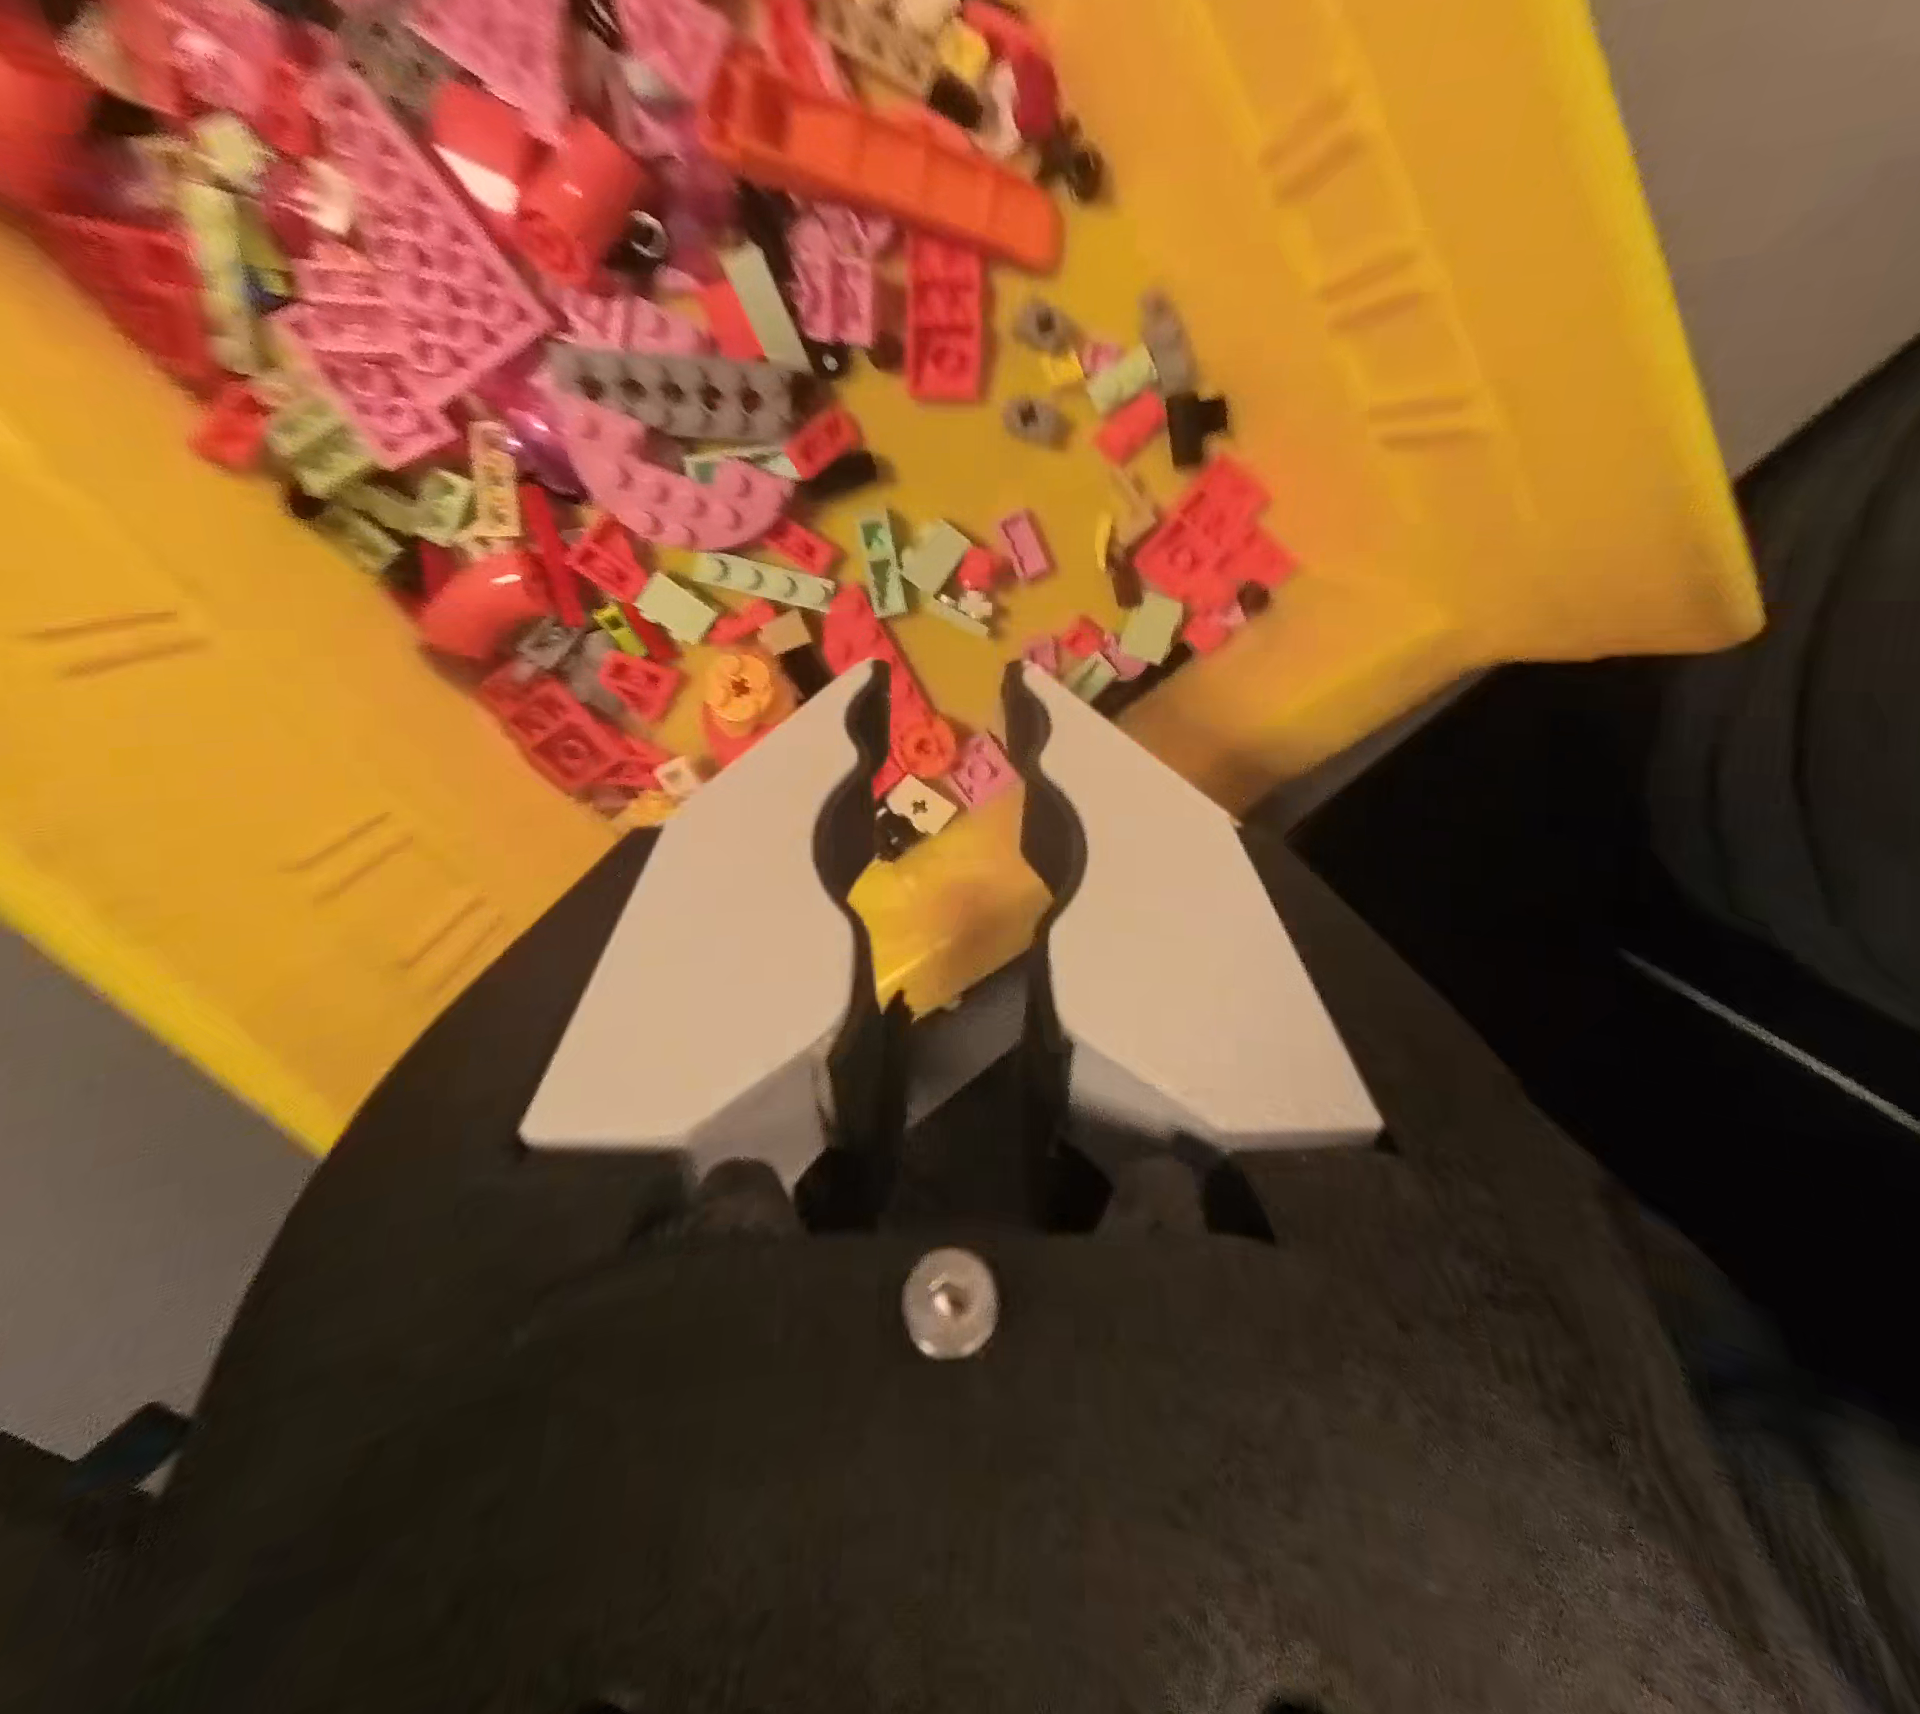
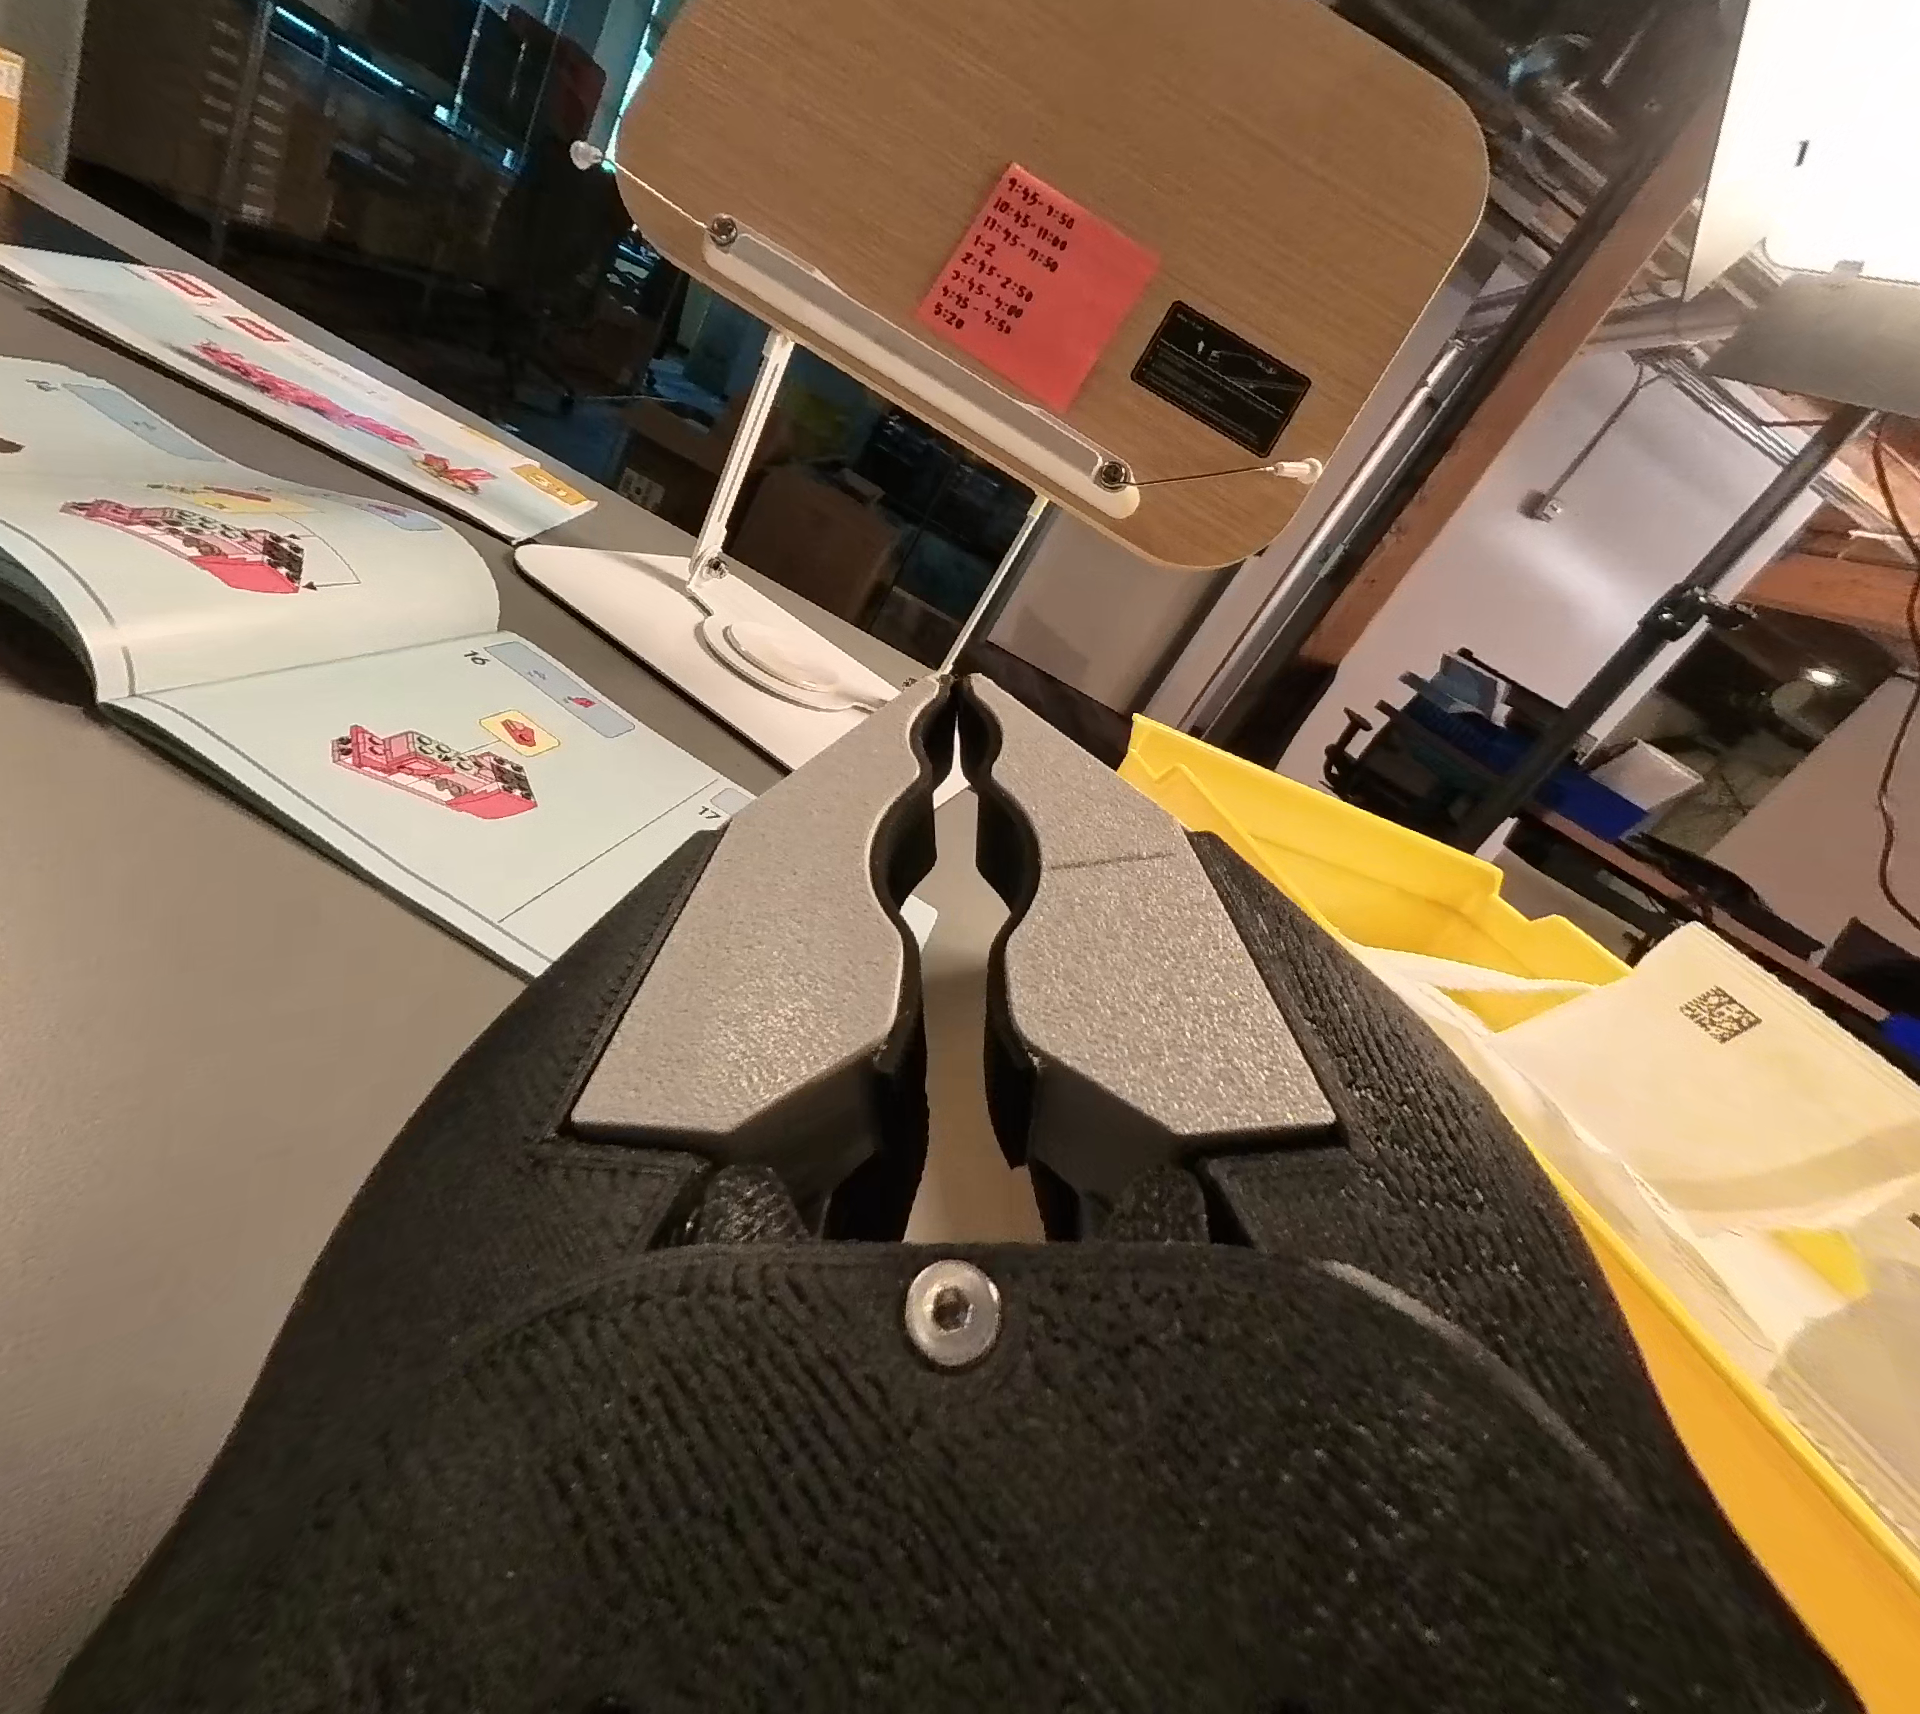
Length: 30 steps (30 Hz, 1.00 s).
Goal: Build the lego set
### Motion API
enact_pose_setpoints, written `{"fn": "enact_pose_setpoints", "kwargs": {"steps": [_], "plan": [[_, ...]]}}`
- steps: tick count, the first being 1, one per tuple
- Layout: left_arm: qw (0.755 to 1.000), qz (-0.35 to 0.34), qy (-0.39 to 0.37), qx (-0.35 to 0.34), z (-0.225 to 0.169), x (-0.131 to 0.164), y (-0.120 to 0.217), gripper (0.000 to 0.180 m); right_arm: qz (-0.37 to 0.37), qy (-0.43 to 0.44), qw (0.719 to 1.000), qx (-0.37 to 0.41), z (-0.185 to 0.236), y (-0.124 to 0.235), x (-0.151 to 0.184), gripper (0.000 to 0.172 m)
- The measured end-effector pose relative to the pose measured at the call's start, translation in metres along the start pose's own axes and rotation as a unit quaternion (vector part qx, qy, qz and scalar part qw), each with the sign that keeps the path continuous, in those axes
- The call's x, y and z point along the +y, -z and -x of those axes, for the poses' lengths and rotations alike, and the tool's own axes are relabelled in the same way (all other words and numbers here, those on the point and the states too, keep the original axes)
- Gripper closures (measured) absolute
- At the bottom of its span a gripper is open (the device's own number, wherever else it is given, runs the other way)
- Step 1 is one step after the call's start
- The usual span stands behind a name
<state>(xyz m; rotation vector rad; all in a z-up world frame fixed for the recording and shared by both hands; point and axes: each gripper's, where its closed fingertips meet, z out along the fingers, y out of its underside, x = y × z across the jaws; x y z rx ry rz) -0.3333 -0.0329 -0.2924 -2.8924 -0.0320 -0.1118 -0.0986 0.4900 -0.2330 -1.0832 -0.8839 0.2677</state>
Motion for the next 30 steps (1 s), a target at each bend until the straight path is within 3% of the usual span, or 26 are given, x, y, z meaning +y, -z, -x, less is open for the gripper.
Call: {"fn": "enact_pose_setpoints", "kwargs": {"steps": [6,9,11,13,19,23,26,30], "plan": [[0.997,0.067,-0.03,0.02,0.004,0.009,-0.014,0.166,-0.003,0.014,1.0,-0.013,0.007,0.0,-0.002,0.172],[0.996,0.059,-0.039,0.053,-0.003,0.004,-0.016,0.166,-0.006,0.023,1.0,-0.019,0.01,0.0,-0.004,0.172],[0.999,0.022,-0.031,0.013,0.009,-0.013,-0.017,0.147,-0.009,0.027,0.999,-0.022,0.012,-0.001,-0.005,0.172],[0.999,0.004,-0.035,0.023,0.003,-0.022,-0.016,0.141,-0.011,0.027,0.999,-0.021,0.011,-0.001,-0.006,0.172],[0.993,0.029,-0.102,0.048,-0.015,-0.025,-0.026,0.149,-0.013,0.012,1.0,-0.021,0.008,0.0,-0.006,0.172],[0.994,0.039,-0.075,0.065,-0.016,-0.021,-0.034,0.147,-0.013,0.01,1.0,-0.027,0.01,-0.001,-0.006,0.172],[0.992,0.054,-0.06,0.098,-0.023,-0.009,-0.037,0.135,-0.014,0.01,0.999,-0.033,0.013,-0.001,-0.006,0.172],[0.993,0.063,-0.084,0.054,-0.015,-0.005,-0.04,0.116,-0.013,0.01,0.999,-0.035,0.013,-0.001,-0.006,0.172]]}}
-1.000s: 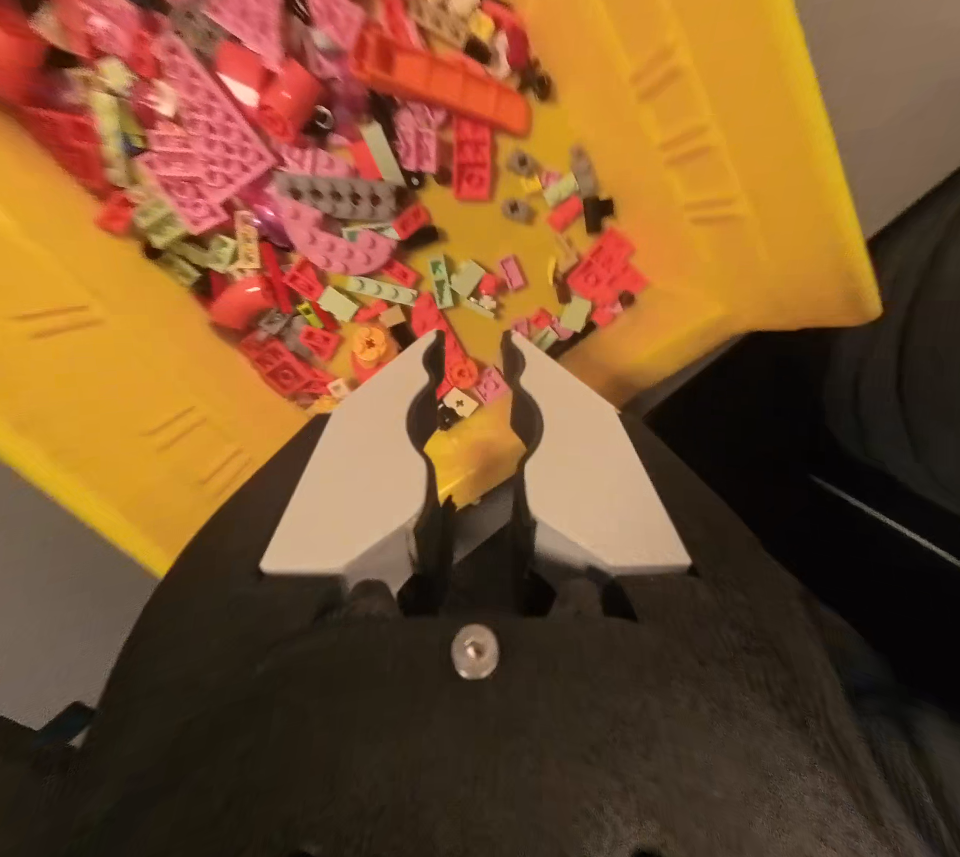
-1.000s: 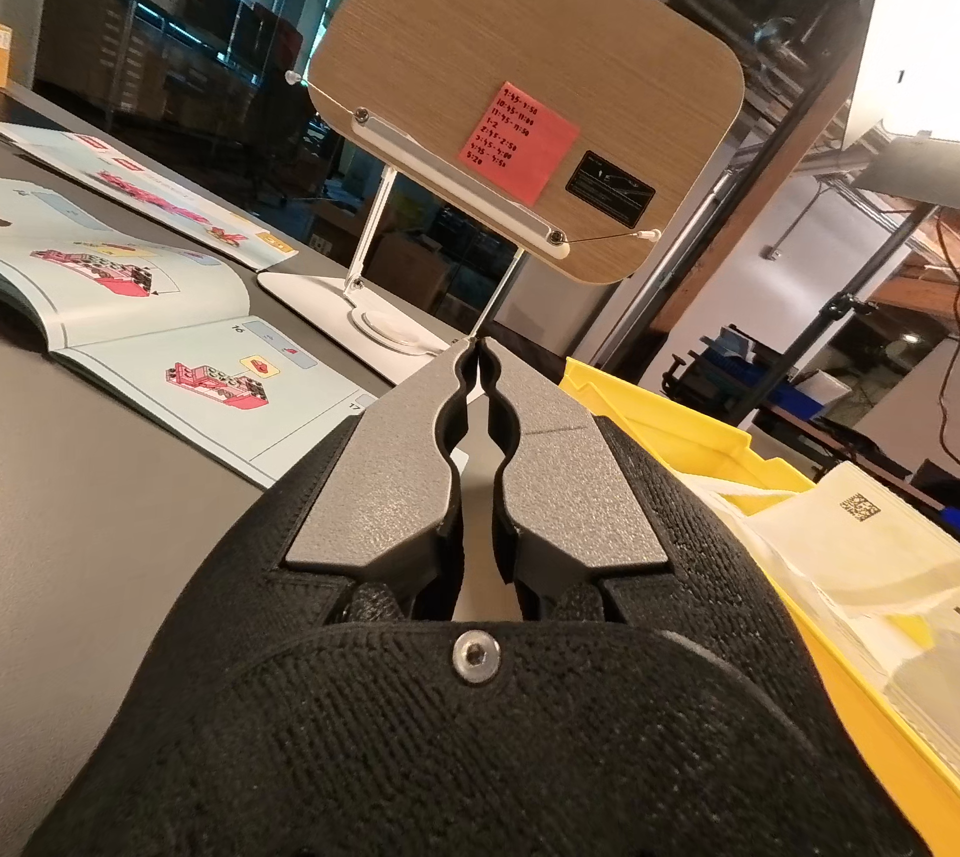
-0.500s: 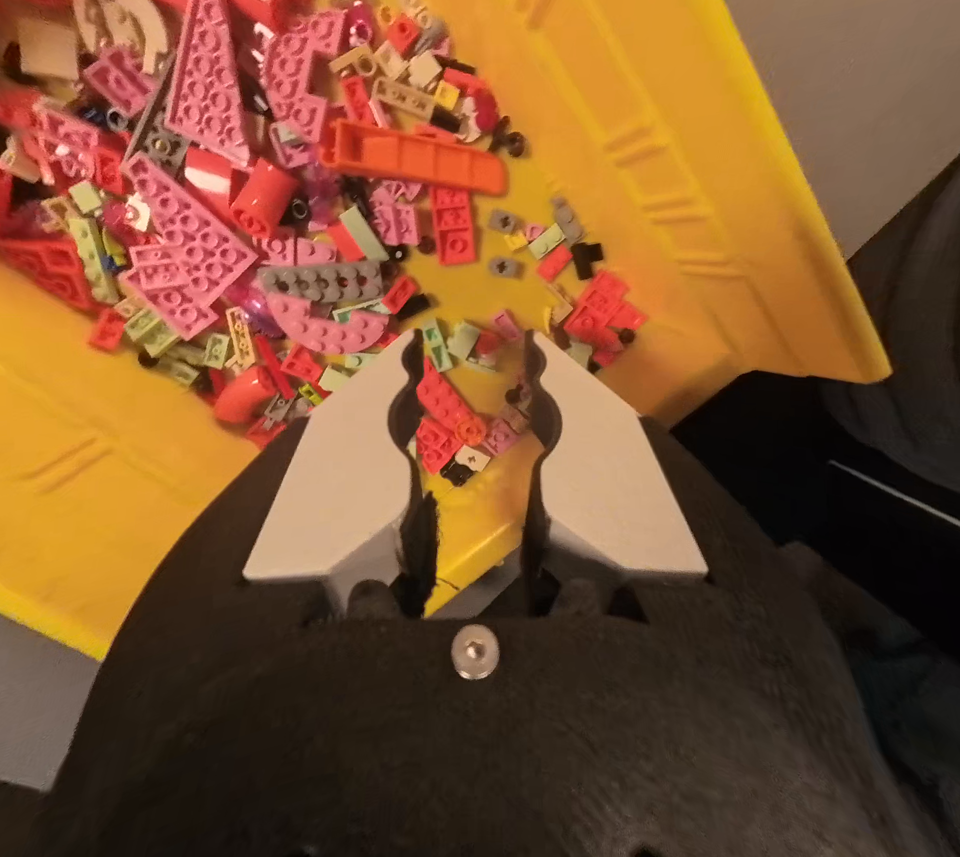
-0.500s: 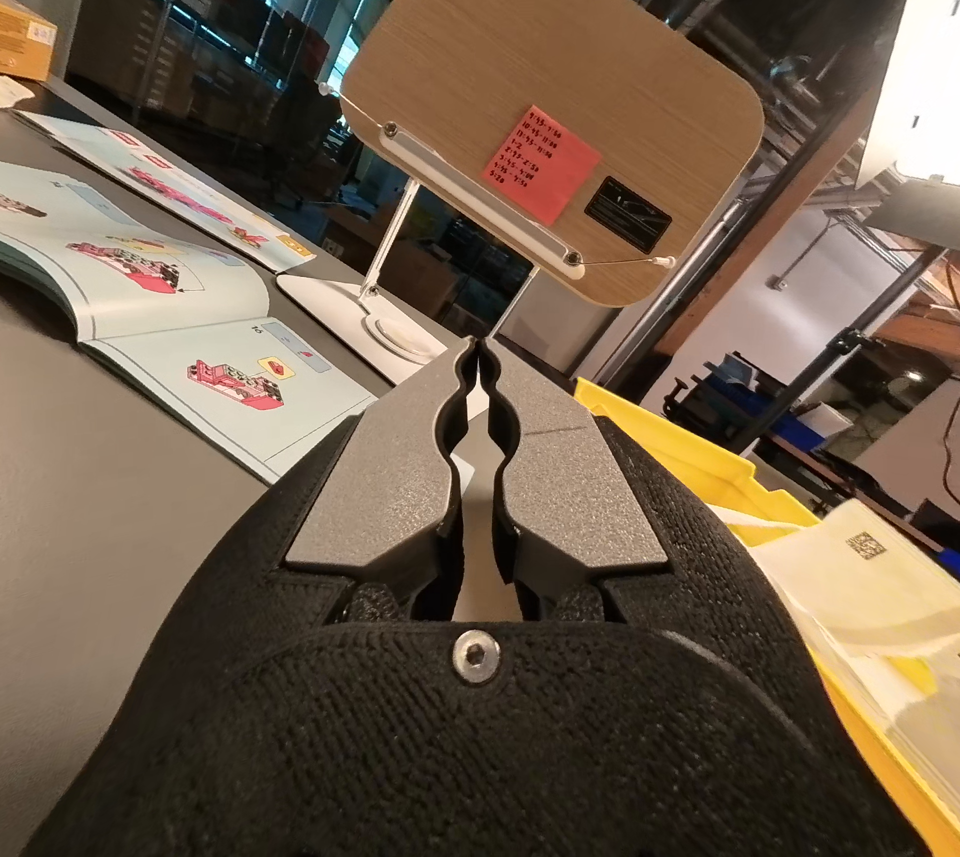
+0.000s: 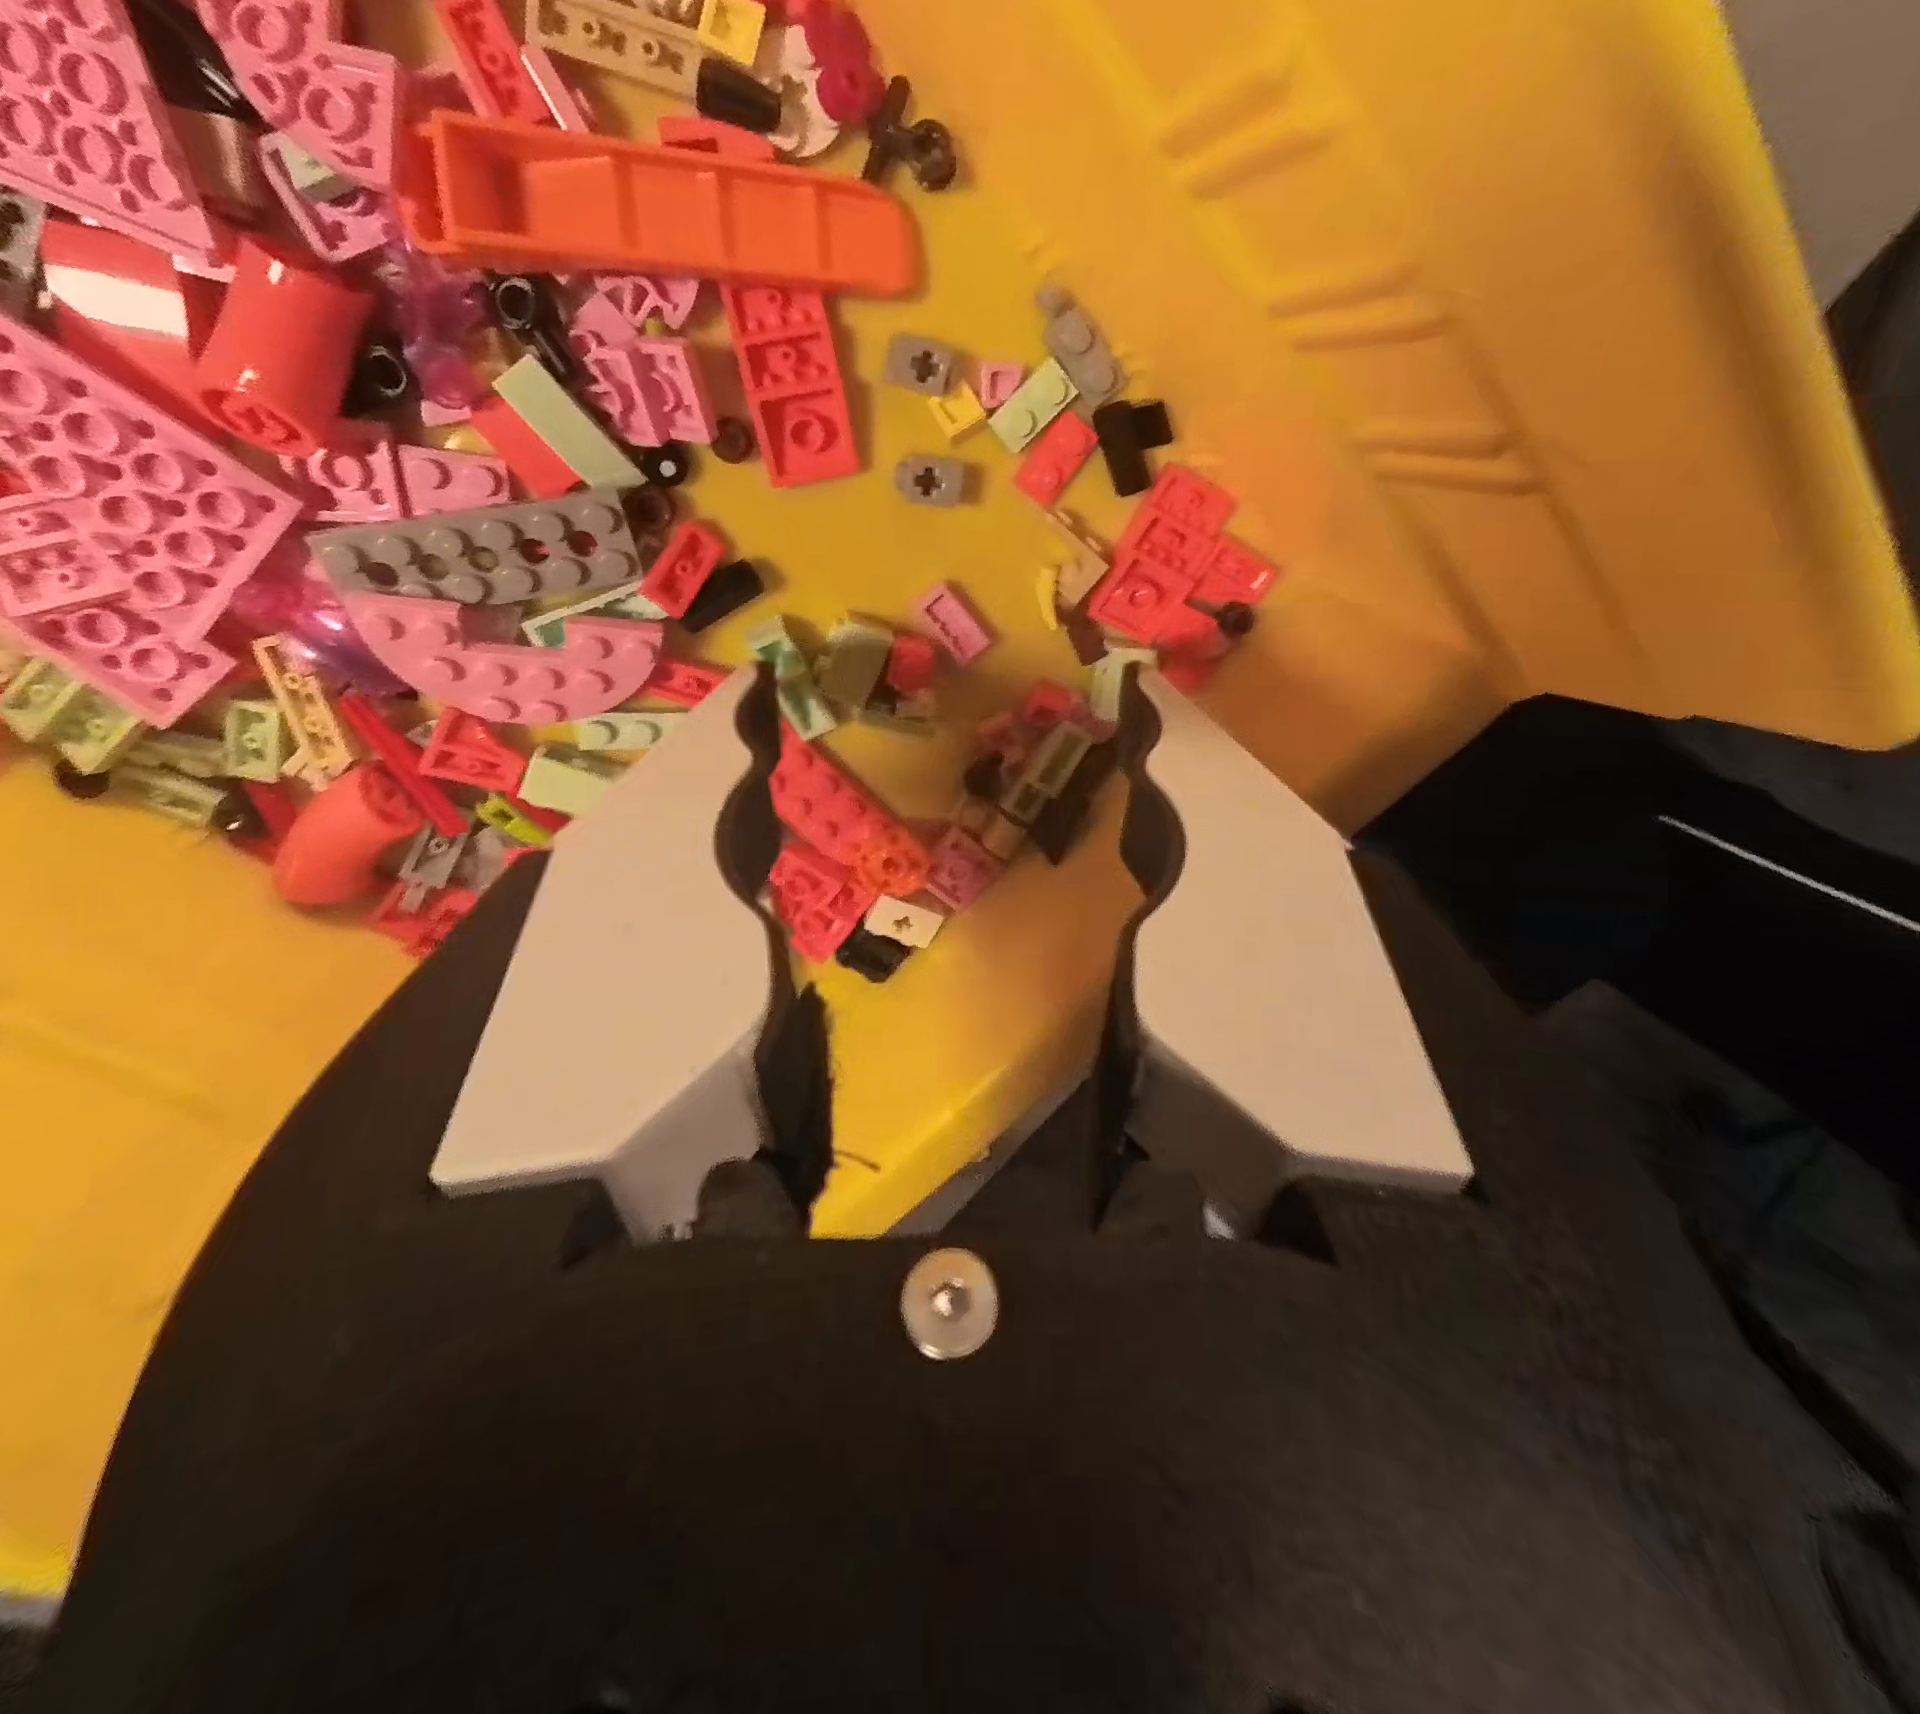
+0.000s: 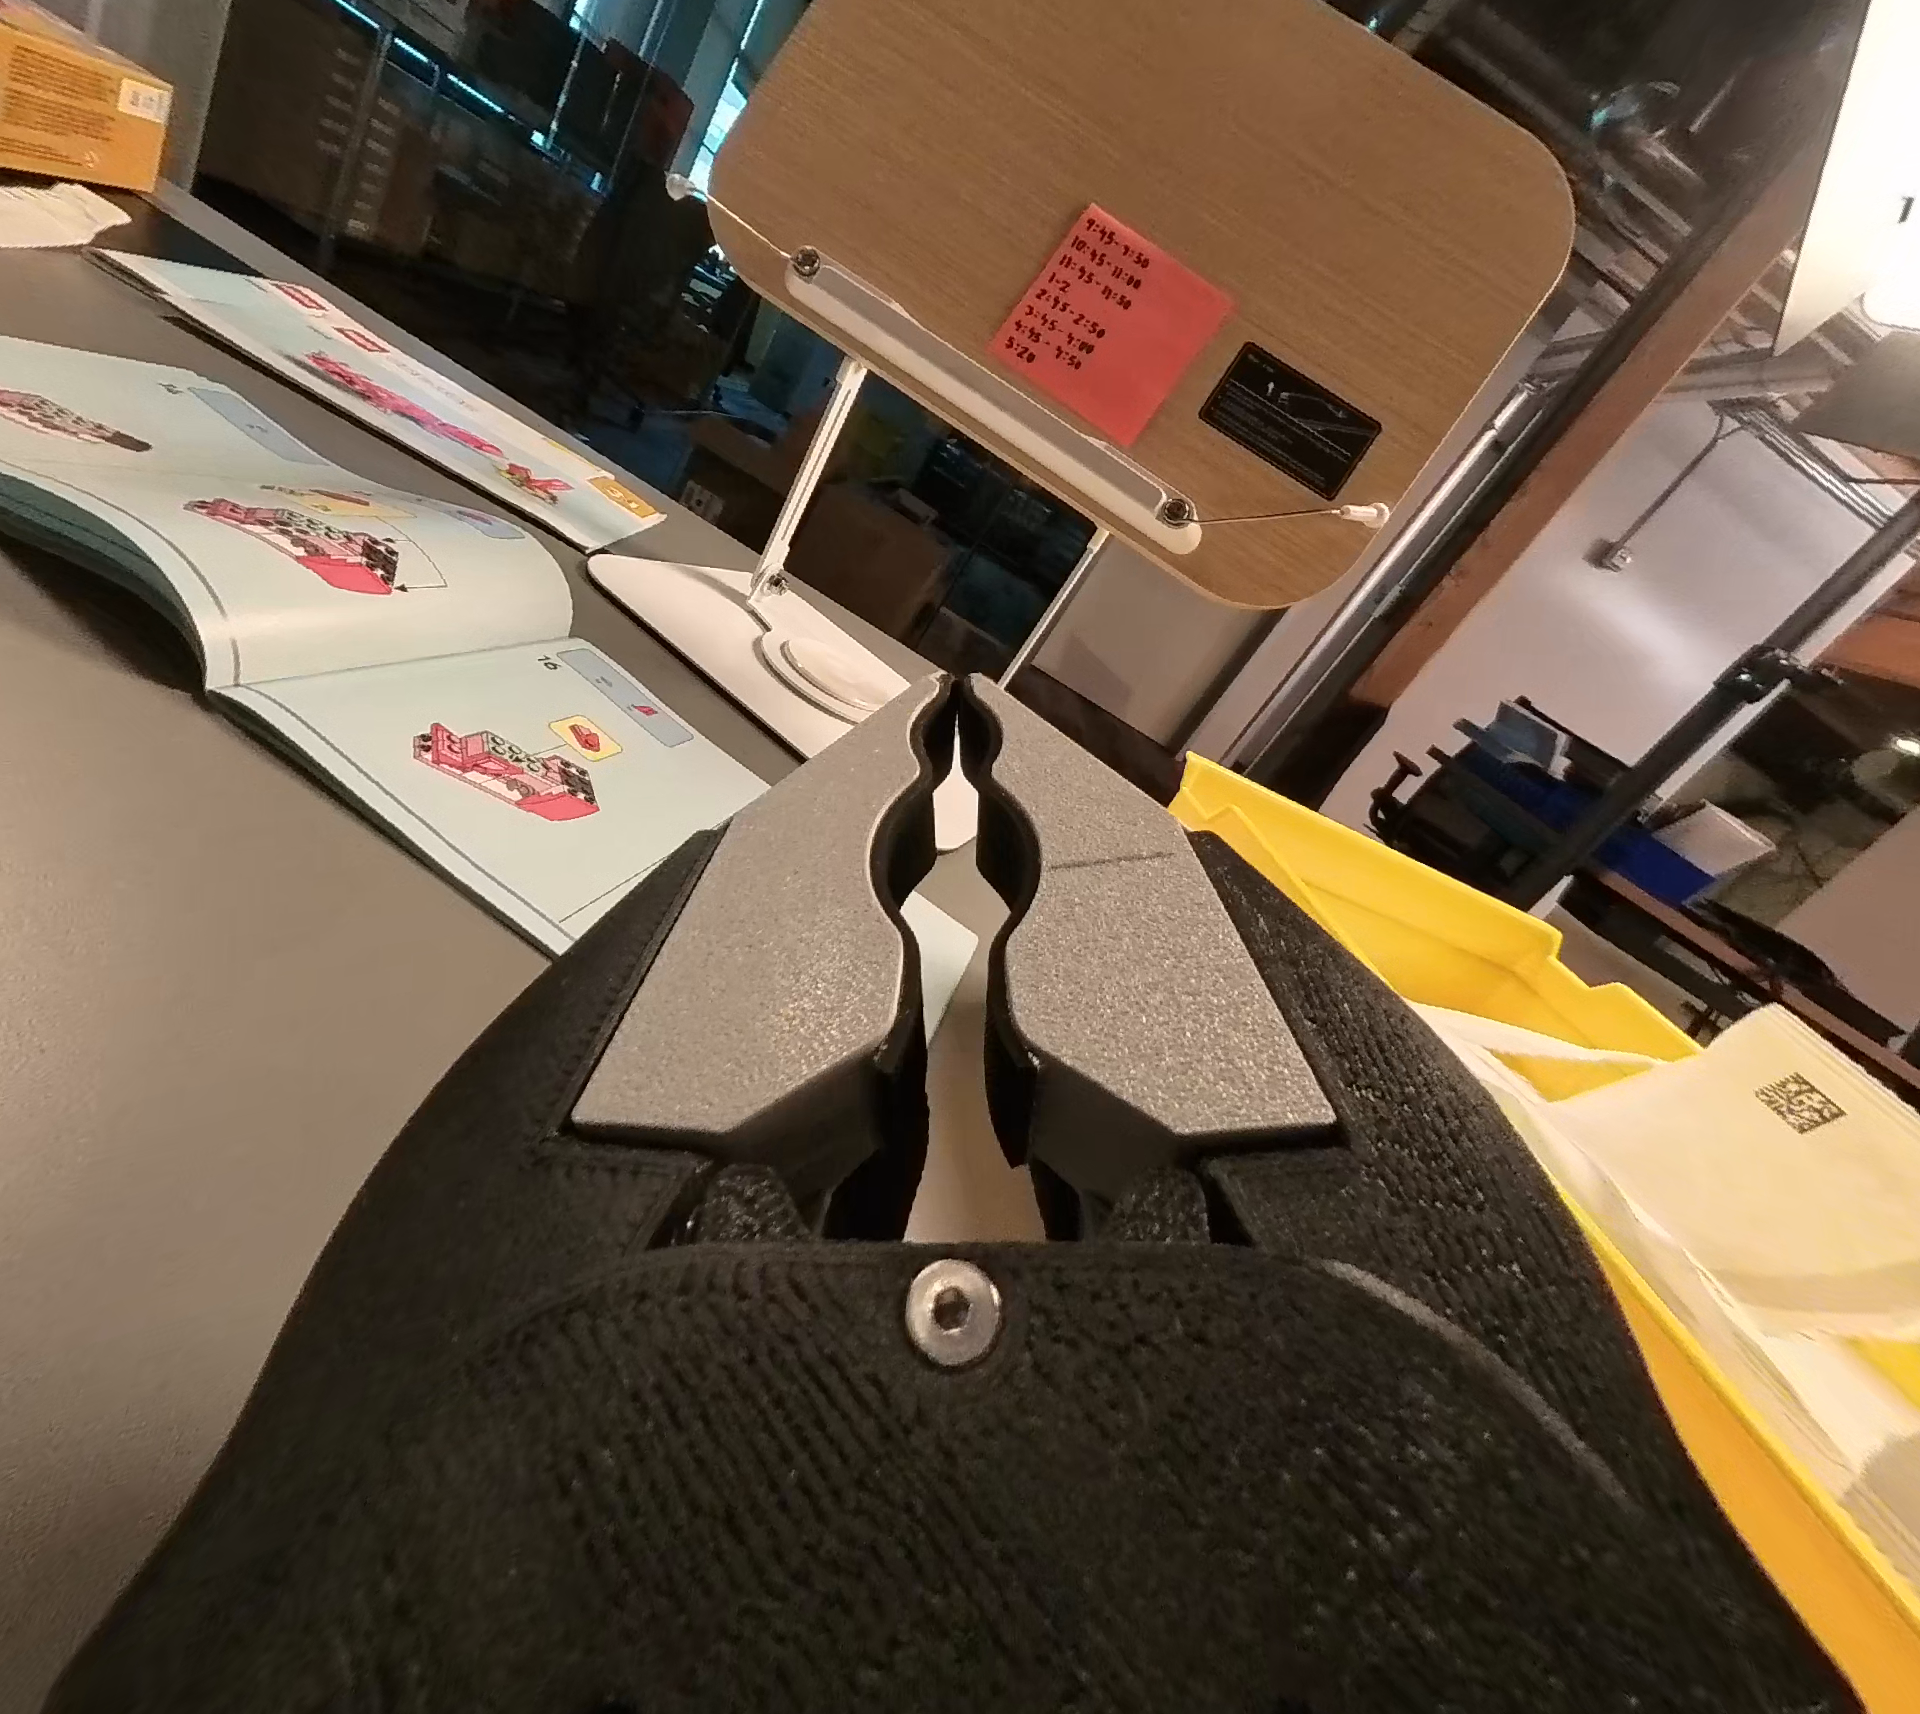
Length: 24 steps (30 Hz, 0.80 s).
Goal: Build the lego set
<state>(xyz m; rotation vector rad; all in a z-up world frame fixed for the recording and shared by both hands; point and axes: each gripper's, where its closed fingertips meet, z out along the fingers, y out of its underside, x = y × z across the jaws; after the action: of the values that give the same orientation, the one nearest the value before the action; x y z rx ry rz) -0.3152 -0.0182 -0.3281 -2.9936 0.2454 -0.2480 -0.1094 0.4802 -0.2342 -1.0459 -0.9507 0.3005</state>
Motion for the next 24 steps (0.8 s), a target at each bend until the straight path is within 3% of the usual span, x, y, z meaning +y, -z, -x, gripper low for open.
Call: {"fn": "enact_pose_setpoints", "kwargs": {"steps": [4,11,14,17,21,23,24], "plan": [[0.998,0.02,-0.028,-0.059,0.012,0.007,0.004,0.099,-0.001,-0.001,1.0,0.0,0.0,0.0,0.0,0.172],[0.995,0.052,-0.031,-0.078,0.016,0.01,-0.006,0.068,-0.002,-0.002,1.0,-0.001,0.0,0.001,-0.001,0.172],[0.996,0.047,-0.027,-0.07,0.015,0.008,-0.011,0.061,-0.003,-0.003,1.0,-0.002,0.001,0.001,-0.001,0.172],[0.993,0.044,-0.034,-0.108,0.025,0.005,-0.012,0.059,-0.003,-0.005,1.0,-0.003,0.001,0.001,-0.002,0.172],[0.975,0.013,-0.035,-0.217,0.057,-0.006,0.004,0.072,-0.005,-0.007,1.0,-0.004,0.001,0.001,-0.002,0.172],[0.975,-0.012,-0.05,-0.217,0.054,-0.011,0.013,0.086,-0.005,-0.008,1.0,-0.004,0.001,0.001,-0.002,0.172],[0.981,-0.025,-0.059,-0.184,0.042,-0.013,0.015,0.107,-0.006,-0.009,1.0,-0.004,0.001,0.001,-0.002,0.172]]}}
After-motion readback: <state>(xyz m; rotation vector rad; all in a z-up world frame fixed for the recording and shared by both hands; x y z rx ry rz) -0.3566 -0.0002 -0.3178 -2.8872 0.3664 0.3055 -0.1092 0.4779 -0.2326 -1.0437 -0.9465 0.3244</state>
